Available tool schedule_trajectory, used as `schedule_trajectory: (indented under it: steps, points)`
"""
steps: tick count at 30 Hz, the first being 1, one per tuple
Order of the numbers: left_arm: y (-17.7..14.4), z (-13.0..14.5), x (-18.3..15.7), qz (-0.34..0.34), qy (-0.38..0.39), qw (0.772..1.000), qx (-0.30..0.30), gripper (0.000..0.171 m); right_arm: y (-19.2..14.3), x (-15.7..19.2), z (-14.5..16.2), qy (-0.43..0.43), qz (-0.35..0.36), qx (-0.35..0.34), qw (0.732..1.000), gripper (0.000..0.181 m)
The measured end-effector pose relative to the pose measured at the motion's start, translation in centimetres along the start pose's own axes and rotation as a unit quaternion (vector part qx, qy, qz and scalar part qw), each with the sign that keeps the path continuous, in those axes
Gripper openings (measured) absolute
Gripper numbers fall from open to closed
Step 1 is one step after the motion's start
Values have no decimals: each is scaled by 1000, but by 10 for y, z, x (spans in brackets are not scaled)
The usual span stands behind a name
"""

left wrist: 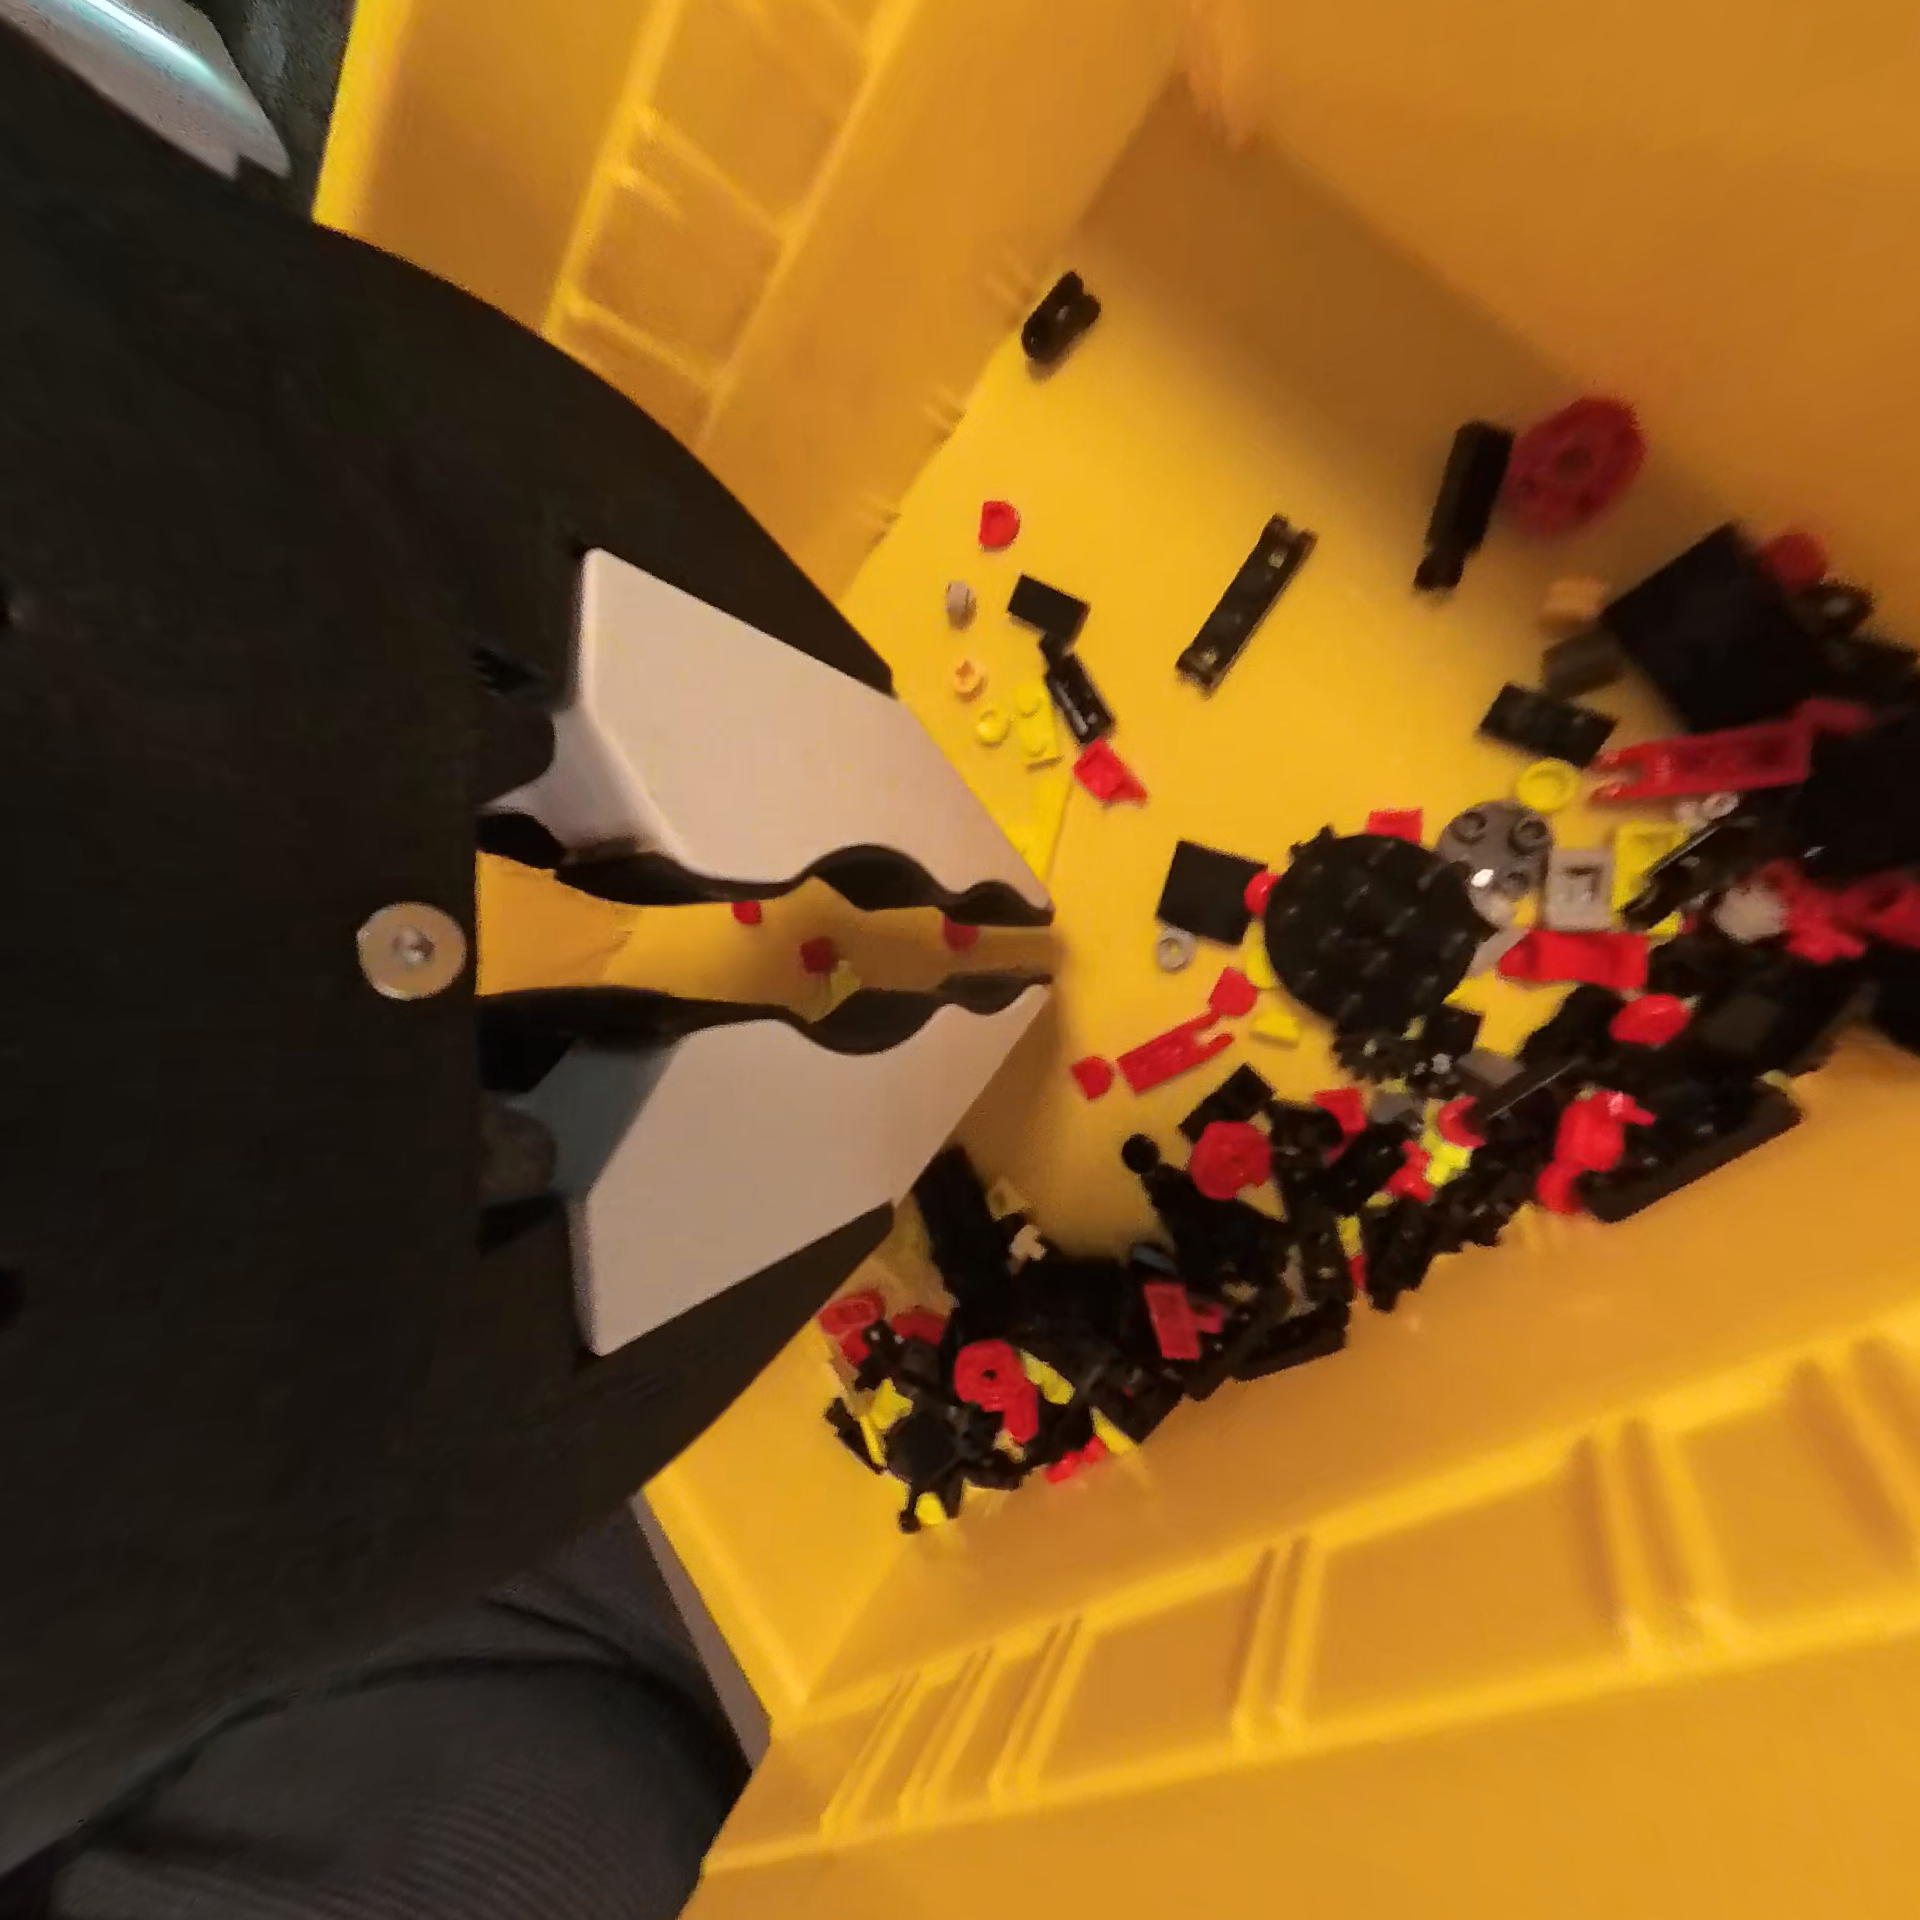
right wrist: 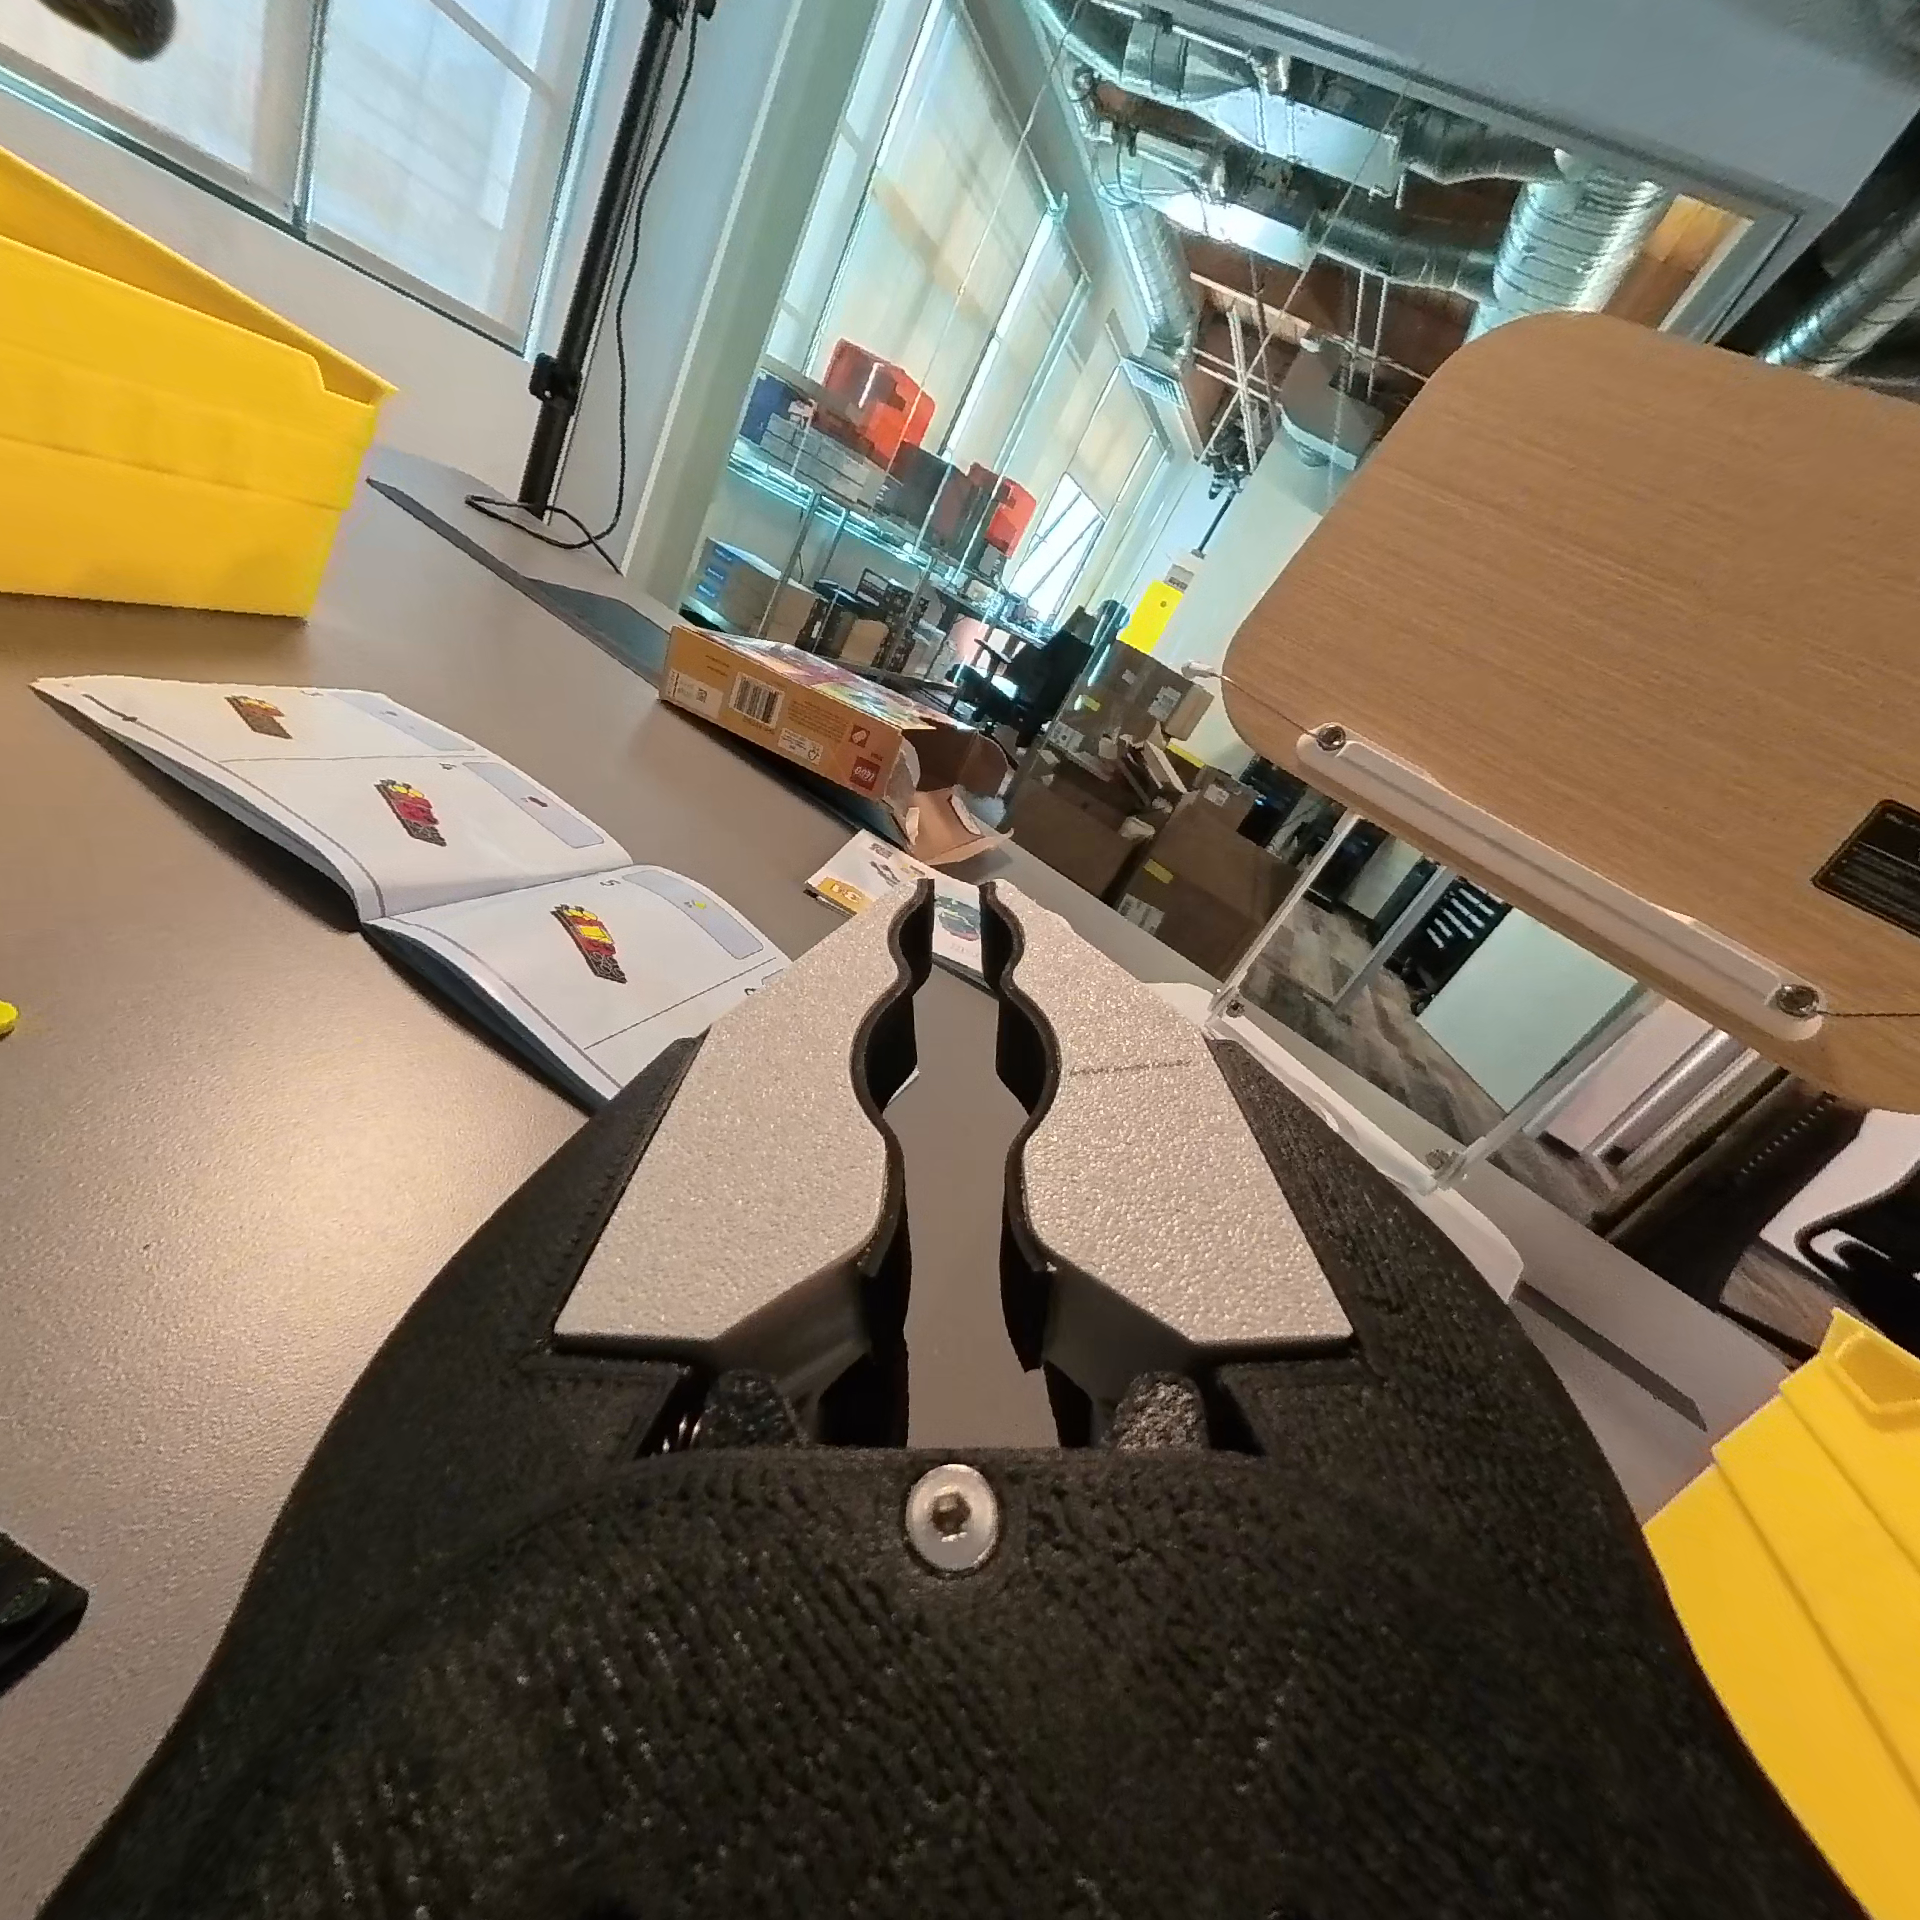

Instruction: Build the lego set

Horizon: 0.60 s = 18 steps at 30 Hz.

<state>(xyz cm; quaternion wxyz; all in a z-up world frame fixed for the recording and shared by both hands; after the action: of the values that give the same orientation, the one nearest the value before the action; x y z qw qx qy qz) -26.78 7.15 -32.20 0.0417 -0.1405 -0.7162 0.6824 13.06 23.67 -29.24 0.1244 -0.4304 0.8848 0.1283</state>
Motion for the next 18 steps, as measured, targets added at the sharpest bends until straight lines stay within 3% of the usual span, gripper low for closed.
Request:
schedule_trajectory:
  steps: [5,11,15,18]
  points:
    - [-1,6,-10,7,21,1000,6,4,0,0,0,-1,0,0,1000,6]
    - [1,29,-10,-26,28,997,74,4,0,0,0,0,0,0,1000,6]
    - [-5,34,0,-73,18,994,76,4,0,0,0,-2,0,0,1000,6]
    - [-13,24,11,-109,11,993,31,6,0,0,0,-2,0,0,1000,6]
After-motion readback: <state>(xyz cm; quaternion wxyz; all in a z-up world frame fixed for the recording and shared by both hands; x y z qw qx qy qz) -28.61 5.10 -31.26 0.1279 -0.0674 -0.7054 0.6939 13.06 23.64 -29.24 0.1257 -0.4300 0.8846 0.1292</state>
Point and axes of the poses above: each gripper's, where its closed fingertips meet, y out along the fingers, z out of its underside, x = y × z across the jaws, the point moved 5 cm from there along -y, back along the fingers, and after that the axes turned 8 degrees about y, right-handed, at the moved point
